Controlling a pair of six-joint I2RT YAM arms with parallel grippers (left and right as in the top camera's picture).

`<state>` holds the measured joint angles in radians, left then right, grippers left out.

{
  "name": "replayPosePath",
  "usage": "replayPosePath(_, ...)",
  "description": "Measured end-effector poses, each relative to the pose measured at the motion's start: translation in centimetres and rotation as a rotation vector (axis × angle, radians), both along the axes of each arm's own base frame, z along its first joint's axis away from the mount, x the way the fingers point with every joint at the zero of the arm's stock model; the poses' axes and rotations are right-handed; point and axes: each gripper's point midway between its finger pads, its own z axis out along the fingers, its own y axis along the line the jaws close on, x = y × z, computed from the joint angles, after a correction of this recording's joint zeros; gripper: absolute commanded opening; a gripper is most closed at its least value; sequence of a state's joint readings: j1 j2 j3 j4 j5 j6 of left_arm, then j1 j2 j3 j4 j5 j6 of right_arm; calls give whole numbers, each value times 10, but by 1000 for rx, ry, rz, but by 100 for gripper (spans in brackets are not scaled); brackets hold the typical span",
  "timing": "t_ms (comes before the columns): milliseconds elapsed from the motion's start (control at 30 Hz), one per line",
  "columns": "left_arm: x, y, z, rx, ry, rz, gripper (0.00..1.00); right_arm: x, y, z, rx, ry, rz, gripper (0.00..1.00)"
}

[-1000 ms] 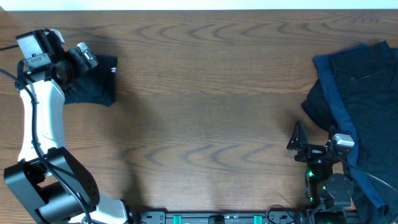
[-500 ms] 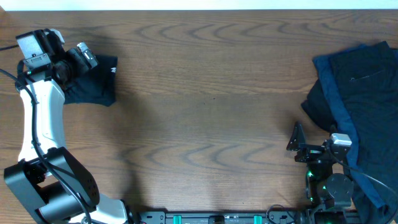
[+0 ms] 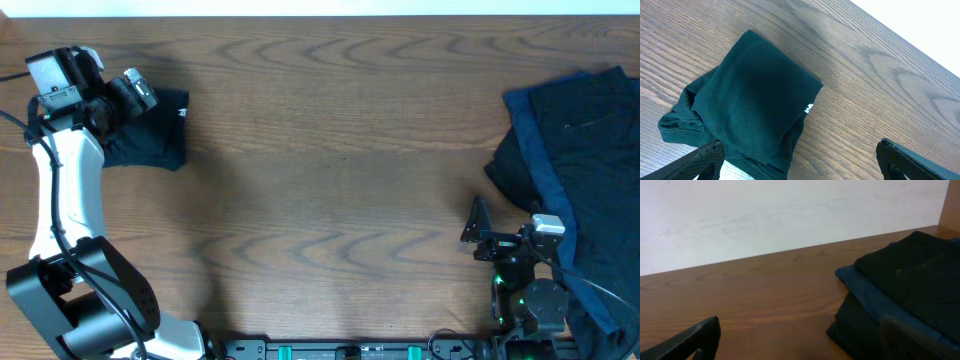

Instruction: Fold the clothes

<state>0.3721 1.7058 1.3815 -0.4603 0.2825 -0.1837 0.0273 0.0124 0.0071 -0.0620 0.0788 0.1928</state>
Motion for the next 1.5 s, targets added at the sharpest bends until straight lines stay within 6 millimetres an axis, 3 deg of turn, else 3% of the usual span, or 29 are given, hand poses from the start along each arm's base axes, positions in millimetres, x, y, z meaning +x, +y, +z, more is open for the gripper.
replayPosePath(800,-1,0,-1,-2,4,0,98,0,0,0,0,0,0,99)
replayPosePath(933,-14,-5,-5,-20,54,0,98,0,0,0,0,0,0,99)
replayPosePath(1000,-25,-10,4,-22,59,0,98,0,0,0,0,0,0,99)
replayPosePath(1167,-59,-26,84,34,-86,-7,98,0,0,0,0,0,0,99)
replayPosePath(1333,-111,-61,173,111,-304,-49,98,0,0,0,0,0,1,99)
replayPosePath(1433,-136,-86,206,137,-409,-97,98,0,0,0,0,0,1,99)
replayPosePath(1500,-149,-101,215,142,-452,-135,98,0,0,0,0,0,1,99)
